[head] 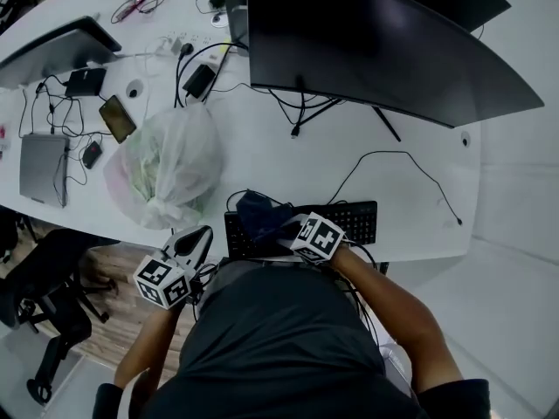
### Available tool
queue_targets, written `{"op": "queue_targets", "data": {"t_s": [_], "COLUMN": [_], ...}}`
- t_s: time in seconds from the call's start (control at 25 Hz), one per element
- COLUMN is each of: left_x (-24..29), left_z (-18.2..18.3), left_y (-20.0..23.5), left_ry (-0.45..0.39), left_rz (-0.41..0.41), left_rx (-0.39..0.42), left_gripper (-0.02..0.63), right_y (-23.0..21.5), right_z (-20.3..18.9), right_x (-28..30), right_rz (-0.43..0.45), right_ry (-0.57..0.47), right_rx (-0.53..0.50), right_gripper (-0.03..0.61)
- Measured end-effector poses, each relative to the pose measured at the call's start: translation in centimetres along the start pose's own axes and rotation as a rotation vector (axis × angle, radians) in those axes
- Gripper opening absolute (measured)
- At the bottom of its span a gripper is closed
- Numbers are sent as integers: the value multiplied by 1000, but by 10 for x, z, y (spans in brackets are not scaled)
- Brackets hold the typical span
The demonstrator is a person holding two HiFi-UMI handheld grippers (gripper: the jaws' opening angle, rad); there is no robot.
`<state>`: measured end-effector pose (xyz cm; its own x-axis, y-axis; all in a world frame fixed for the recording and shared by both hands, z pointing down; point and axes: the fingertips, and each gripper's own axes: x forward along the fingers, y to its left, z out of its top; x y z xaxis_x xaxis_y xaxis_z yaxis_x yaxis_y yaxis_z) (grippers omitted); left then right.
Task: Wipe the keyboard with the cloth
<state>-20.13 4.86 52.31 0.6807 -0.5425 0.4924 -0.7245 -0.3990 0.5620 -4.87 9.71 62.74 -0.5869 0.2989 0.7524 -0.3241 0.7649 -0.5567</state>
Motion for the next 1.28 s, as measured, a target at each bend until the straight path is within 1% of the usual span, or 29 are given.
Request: {"op": "queue_targets", "data": {"t_s": [0.12,0.32,0.36,0.4,0.44,0.48,0.52,0.56,0.6,0.64,0.68,0.72,0.76,0.84,0.96,1.04,1.12,1.16,1.2,1.24,1.28], "left_x": [-1,-6,-7,-8,-8,-8,-7,-6,-5,-4,-3,-3,-4,-8,-13,-13,-14,-16,-19,-22,-26], "left_z": [-3,-18,-18,-19,-19,-20,-22,-23,-24,-24,-23,-21,-19,-16,-16,-17,-15,-11,-5,3,14], "left_y": [-4,-8,-9,-10,-11,-11,-11,-12,-14,-17,-21,-25,-28,-30,-28,-29,-31,-33,-35,-39,-42], "left_ry": [6,17,15,13,10,7,6,5,6,6,5,3,-1,-9,-21,-28,-36,-42,-51,-65,-83], "left_rz": [1,11,12,11,11,11,11,10,5,-3,-13,-23,-30,-33,-30,-38,-49,-53,-56,-59,-62], "left_rx": [-7,-30,-29,-28,-27,-26,-25,-25,-24,-21,-14,-5,7,25,27,31,48,58,69,81,95], "left_gripper": [5,5,5,5,5,5,5,5,5,5,5,5,5,5,5,5,5,5,5,5,5], "right_y": [-24,-70,-76,-79,-78,-72,-61,-48,-35,-26,-22,-24,-28,-40,-61,-75,-82,-82,-79,-72,-62], "right_z": [-41,-131,-143,-148,-143,-128,-106,-82,-63,-52,-49,-52,-59,-78,-123,-151,-166,-167,-162,-151,-133], "right_x": [-36,-105,-117,-126,-132,-130,-122,-107,-89,-70,-55,-45,-43,-55,-93,-115,-132,-142,-156,-175,-200], "right_rz": [-96,-294,-336,-377,-403,-401,-366,-312,-261,-230,-225,-236,-248,-276,-384,-440,-497,-522,-541,-552,-556], "right_ry": [-30,-40,-34,-30,-37,-63,-101,-134,-141,-120,-86,-63,-66,-114,-129,-144,-152,-169,-211,-284,-382], "right_rx": [124,346,382,395,379,341,296,251,207,164,133,123,144,247,350,429,504,536,563,583,593], "right_gripper": [72,72,72,72,72,71,71,71,71,71,71,71,71,71,71,71,71,71,69,67,67]}}
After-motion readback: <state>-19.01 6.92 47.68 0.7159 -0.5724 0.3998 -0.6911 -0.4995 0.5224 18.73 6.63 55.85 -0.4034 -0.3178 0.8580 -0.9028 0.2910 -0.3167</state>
